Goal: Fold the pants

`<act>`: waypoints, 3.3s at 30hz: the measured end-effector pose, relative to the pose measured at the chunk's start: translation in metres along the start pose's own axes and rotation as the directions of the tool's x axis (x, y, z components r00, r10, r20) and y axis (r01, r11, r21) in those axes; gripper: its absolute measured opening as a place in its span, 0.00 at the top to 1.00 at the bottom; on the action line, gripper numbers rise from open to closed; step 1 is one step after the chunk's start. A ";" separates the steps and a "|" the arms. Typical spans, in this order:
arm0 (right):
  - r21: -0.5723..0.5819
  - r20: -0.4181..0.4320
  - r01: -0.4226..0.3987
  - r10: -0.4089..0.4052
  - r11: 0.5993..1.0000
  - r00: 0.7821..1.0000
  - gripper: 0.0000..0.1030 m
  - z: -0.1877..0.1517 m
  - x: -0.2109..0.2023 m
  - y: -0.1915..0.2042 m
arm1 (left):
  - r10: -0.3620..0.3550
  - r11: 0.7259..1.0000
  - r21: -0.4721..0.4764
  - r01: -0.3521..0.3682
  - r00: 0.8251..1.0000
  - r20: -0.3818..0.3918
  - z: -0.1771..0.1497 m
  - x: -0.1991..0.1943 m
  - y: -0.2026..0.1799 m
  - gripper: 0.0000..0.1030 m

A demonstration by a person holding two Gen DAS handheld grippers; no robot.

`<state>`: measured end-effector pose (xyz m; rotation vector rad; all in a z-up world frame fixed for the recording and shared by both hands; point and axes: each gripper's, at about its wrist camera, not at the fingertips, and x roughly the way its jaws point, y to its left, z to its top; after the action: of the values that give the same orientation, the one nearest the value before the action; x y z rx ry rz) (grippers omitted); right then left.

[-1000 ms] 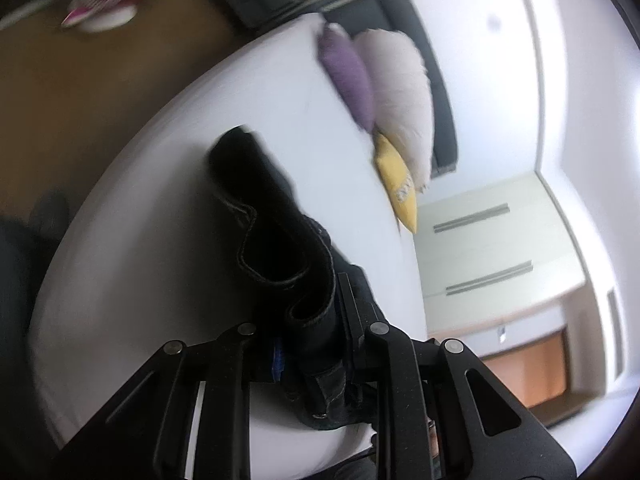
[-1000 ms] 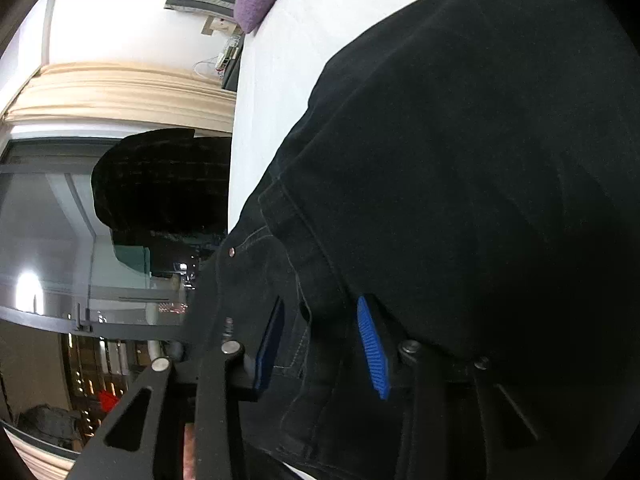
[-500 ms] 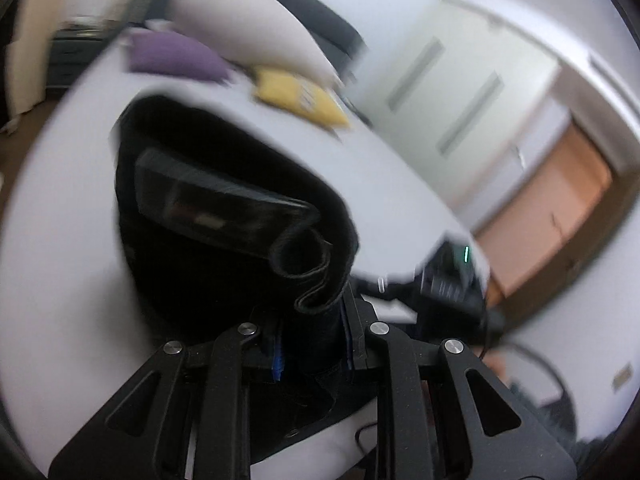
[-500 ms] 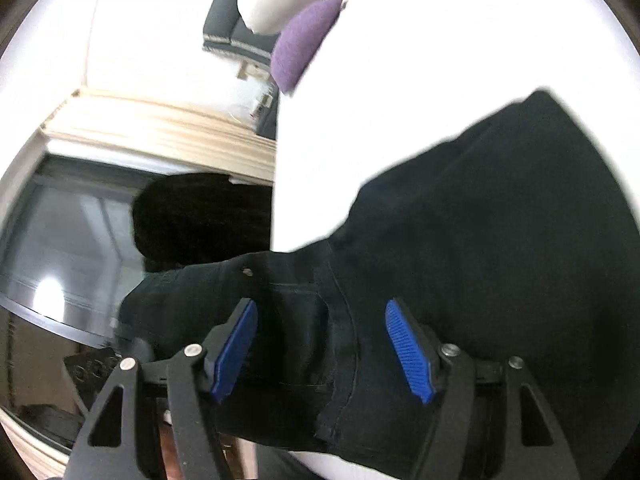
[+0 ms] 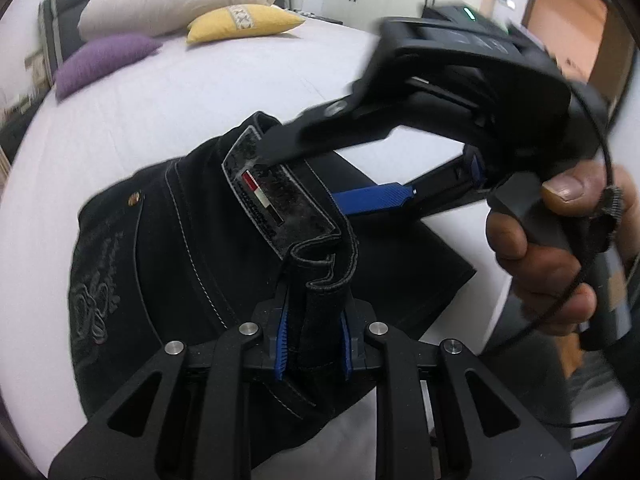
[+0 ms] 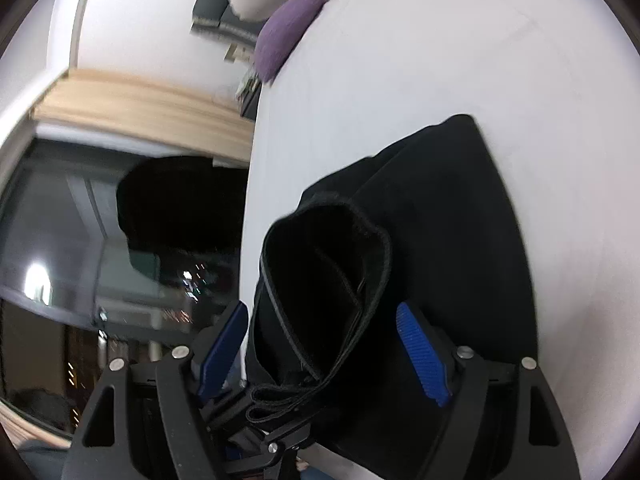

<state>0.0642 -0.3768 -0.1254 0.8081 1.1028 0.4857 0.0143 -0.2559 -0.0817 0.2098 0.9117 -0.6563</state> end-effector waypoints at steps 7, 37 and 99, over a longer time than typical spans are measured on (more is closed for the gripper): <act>-0.172 -0.066 0.220 -0.234 0.960 0.970 0.72 0.005 0.015 0.032 | 0.069 0.993 0.095 -0.069 0.998 0.000 -0.007 0.001 -0.036 0.82; -0.078 0.039 0.152 -0.150 0.985 0.988 0.86 0.019 -0.021 -0.044 | 0.048 0.983 0.177 -0.045 0.999 -0.015 0.005 0.061 -0.093 0.77; -0.046 0.089 0.107 -0.102 0.993 0.991 0.82 -0.062 -0.051 -0.017 | -0.468 0.852 -0.214 0.479 0.878 0.102 -0.097 -0.036 0.121 0.76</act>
<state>-0.0136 -0.4031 -0.1221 0.7164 1.0426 0.3860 0.0071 -0.1028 -0.1246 -0.2537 0.9963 -0.9979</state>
